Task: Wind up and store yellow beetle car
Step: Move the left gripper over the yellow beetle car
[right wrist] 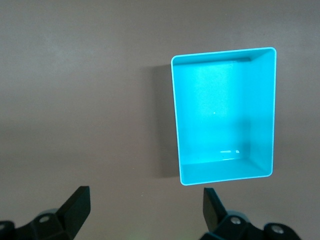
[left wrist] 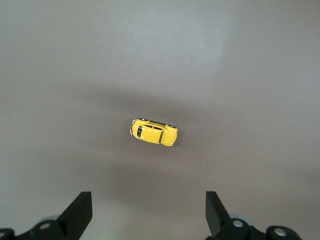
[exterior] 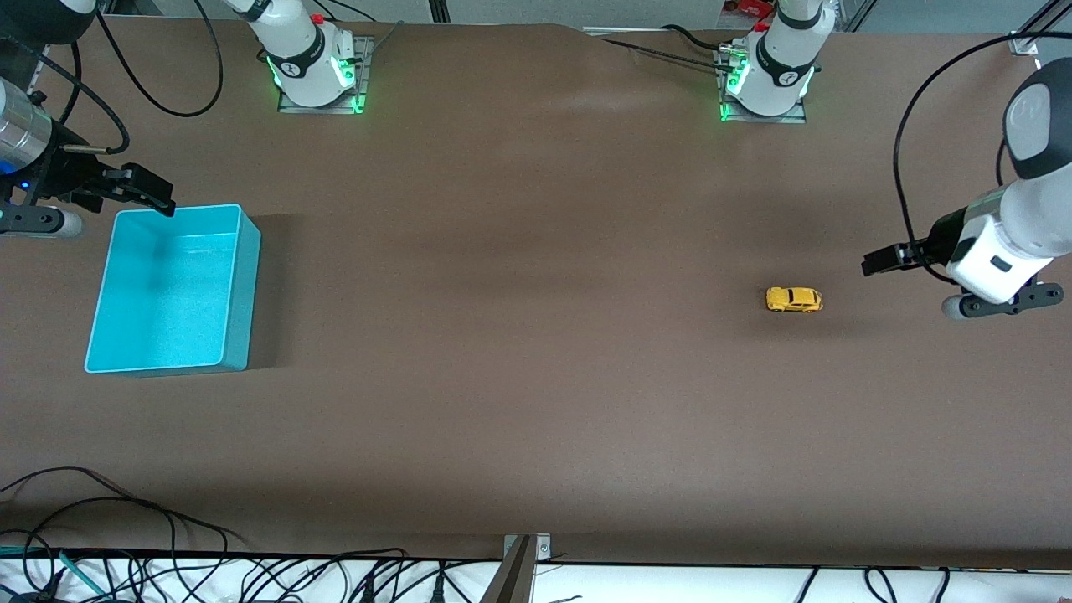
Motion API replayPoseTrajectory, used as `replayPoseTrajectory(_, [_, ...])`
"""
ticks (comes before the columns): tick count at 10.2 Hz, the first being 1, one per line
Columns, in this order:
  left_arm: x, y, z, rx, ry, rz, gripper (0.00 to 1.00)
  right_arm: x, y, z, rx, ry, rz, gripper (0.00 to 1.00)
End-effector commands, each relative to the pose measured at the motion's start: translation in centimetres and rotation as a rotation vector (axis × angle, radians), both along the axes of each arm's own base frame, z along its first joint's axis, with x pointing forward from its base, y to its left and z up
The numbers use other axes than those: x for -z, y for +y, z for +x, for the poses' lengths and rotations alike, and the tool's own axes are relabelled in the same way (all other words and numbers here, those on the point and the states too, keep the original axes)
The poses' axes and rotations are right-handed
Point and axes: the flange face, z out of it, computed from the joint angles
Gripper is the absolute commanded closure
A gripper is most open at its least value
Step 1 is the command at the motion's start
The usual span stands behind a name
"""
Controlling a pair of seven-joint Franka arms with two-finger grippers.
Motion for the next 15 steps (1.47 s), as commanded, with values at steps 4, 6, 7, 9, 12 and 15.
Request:
replayPoseTrajectory(4, [7.7, -0.1, 1.3, -0.667, 0.067, 0.120, 0.00, -0.7, 0.0, -0.3, -0.003, -0.010, 0.017, 0.00])
replayPoseTrajectory(6, [10.9, -0.3, 0.7, -0.877, 0.038, 0.147, 0.00, -0.7, 0.0, -0.3, -0.003, -0.010, 0.017, 0.00])
replayPoseTrajectory(7, [12.2, -0.6, 0.4, -0.945, 0.037, 0.159, 0.00, -0.7, 0.0, -0.3, -0.002, -0.010, 0.017, 0.00])
replayPoseTrajectory(9, [15.4, -1.0, -0.8, -1.080, 0.028, 0.177, 0.00, -0.8, 0.0, -0.3, -0.002, -0.012, 0.017, 0.00])
replayPoseTrajectory(12, [18.7, -0.8, -1.6, -1.222, 0.016, 0.192, 0.00, -0.8, 0.0, -0.3, -0.002, -0.012, 0.018, 0.00])
replayPoseTrajectory(15, [22.9, -0.4, -2.3, -1.279, 0.004, 0.192, 0.00, -0.7, 0.0, -0.3, -0.002, -0.010, 0.018, 0.00])
